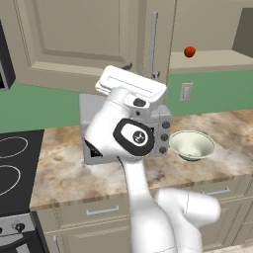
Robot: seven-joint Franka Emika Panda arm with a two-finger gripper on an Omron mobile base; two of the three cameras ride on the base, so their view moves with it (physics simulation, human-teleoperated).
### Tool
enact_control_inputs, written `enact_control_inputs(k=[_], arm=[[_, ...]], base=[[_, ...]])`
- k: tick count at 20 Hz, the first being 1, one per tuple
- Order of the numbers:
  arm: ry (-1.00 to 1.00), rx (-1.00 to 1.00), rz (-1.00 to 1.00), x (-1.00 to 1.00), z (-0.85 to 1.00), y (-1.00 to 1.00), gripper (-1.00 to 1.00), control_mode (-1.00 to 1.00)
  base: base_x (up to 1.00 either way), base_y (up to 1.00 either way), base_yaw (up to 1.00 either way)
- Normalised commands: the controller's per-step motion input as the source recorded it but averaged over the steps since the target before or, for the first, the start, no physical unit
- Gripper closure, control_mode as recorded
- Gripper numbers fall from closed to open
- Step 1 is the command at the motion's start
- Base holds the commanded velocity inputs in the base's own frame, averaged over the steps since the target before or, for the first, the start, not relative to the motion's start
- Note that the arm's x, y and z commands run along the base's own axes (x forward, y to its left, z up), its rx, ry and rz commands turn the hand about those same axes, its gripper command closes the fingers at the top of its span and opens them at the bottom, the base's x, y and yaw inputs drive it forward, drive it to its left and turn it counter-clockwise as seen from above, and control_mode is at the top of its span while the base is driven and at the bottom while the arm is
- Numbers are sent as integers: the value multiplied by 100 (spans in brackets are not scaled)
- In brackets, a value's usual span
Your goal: Open the cabinet. Pick the mango and apple from the cabinet and place them into the bowl. Then close the cabinet.
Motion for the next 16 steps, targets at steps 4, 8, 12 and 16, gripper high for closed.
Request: enact_control_inputs(k=[4, 8, 12, 16], arm=[[41, 20, -23, -100, 0, -4, -100, -100], [48, 23, -29, -100, 0, -13, -100, -100], [52, 31, -26, -100, 0, -49, -100, -100], [44, 32, -17, -100, -9, -82, -100, -100]], base=[[0, 0, 0], [0, 0, 0], [0, 0, 0], [0, 0, 0]])
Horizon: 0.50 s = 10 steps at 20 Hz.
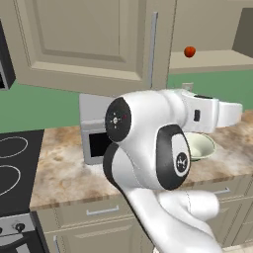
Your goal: Open the cabinet. Pick the mango and apple from the cabinet and place them into the bowl. Then close the cabinet.
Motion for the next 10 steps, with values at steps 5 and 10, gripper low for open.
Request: enact_control_inputs(k=[5, 10], arm=[[33, 19, -2, -27, -84, -100, -100, -100], [15, 14, 8, 20, -80, -100, -100, -100]], base=[[0, 0, 0], [0, 0, 0]])
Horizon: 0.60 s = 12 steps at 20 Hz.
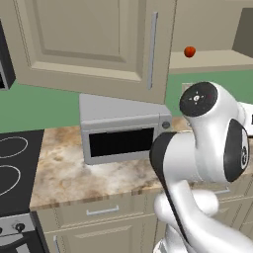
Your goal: Open the cabinet. Pick the mango and apple from the cabinet and place them into the bowl. Then close the cabinet.
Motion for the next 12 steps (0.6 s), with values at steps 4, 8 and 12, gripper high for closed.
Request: enact_control_inputs(k=[4, 8, 12], arm=[[0, 11, 20, 35, -7, -73, -100, -100], [-4, 12, 25, 3, 0, -58, -100, -100], [-2, 15, 31, 39, 0, -15, -100, -100]], base=[[0, 0, 0], [0, 0, 0], [0, 0, 0]])
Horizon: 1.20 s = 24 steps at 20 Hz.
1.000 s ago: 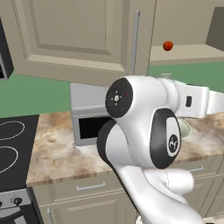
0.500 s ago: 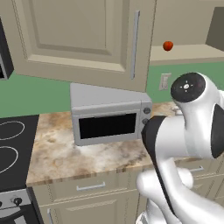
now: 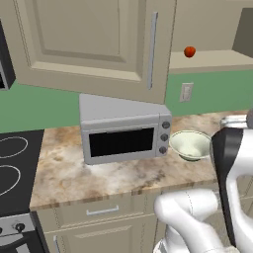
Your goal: Open the cabinet. Pick the mango and apple from the cabinet and place them into the bowl. Then close the cabinet.
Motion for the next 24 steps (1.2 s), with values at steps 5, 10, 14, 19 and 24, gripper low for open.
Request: enact_control_inputs(k=[5, 10, 14, 19, 24], arm=[[0, 24, 30, 81, 8, 0, -100, -100], [0, 18, 27, 93, 6, 1, -100, -100], [-1, 14, 26, 91, 0, 9, -100, -100], [-4, 9, 21, 95, 0, 21, -100, -100], [-5, 6, 18, 88, 0, 37, -100, -100]], base=[[0, 0, 0], [0, 0, 0], [0, 0, 0], [0, 0, 0], [0, 0, 0]])
